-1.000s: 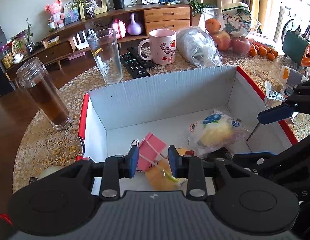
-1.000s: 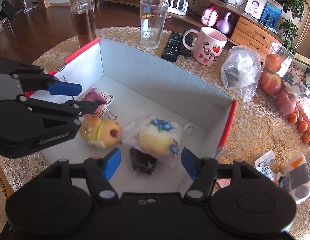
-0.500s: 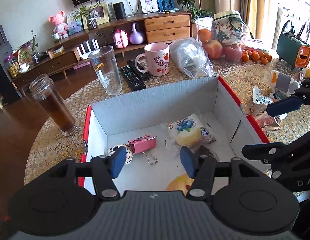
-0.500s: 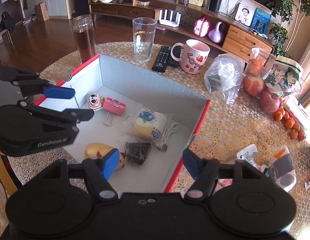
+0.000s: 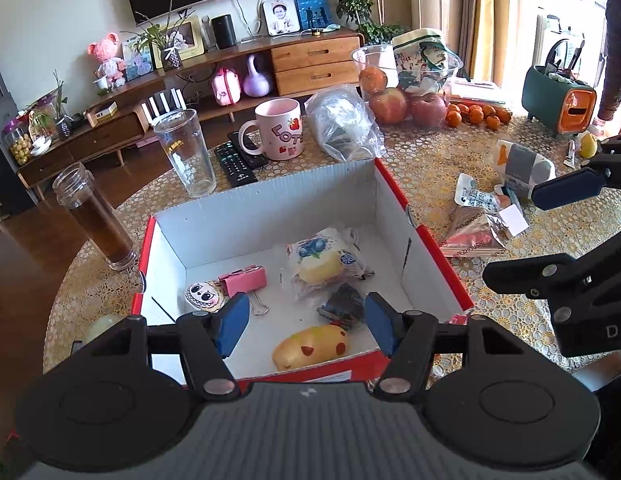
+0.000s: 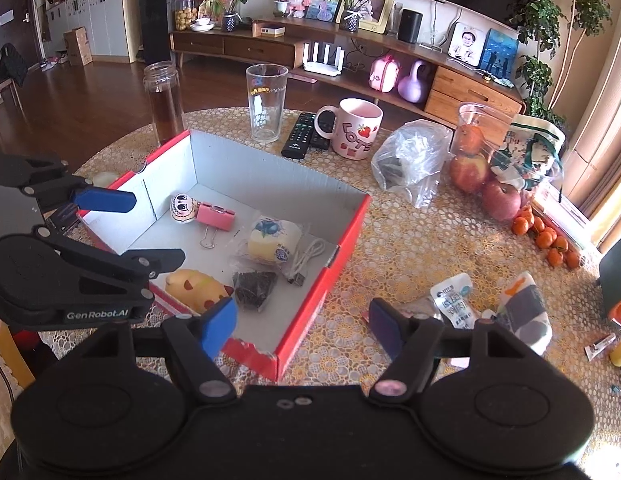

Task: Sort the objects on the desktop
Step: 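Withdraw both grippers from the box back over the table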

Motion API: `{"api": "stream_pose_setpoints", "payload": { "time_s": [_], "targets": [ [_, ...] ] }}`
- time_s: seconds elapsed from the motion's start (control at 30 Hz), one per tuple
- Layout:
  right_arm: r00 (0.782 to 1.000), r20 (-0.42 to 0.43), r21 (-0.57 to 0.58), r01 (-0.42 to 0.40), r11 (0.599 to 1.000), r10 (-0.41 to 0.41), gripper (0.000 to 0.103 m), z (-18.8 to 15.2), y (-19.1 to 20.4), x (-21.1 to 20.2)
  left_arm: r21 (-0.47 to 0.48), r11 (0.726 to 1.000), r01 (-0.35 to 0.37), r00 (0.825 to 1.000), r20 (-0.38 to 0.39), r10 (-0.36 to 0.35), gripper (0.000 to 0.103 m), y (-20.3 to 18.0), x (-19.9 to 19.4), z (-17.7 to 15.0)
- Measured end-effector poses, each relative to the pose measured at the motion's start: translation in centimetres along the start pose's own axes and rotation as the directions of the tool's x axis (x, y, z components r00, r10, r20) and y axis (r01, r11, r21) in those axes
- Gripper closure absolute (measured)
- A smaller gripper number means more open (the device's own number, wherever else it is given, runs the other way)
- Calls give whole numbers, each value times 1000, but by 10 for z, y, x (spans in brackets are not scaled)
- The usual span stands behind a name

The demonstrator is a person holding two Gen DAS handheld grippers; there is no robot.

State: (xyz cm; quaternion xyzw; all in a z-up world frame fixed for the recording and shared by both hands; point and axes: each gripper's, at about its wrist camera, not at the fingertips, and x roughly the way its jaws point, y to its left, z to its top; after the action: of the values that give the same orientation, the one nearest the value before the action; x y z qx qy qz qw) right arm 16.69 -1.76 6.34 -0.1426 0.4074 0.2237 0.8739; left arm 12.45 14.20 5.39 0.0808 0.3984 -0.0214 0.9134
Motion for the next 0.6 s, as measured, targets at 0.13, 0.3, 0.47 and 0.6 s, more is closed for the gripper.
{"api": "stream_pose_setpoints", "payload": {
  "time_s": [0.13,0.3,0.47,0.6],
  "targets": [
    [1000,8,20,8,1000,-8,30,-12,-10,-11,3,1000,17,1000,1,-17,40,-16,-8,-3],
    [1000,17,48,18,999,-19,30,-28,-27,-26,20,999,39,999,-7,-39,40,-39,-15,-6],
    [999,23,72,35,997,-36,29,-48,-47,-40,41,997,71,997,-10,-71,38,-69,-20,-7],
    [998,16,101,57,993,-59,28,-67,-67,-48,64,994,93,996,-9,-92,35,-94,-22,-8]
  ]
}}
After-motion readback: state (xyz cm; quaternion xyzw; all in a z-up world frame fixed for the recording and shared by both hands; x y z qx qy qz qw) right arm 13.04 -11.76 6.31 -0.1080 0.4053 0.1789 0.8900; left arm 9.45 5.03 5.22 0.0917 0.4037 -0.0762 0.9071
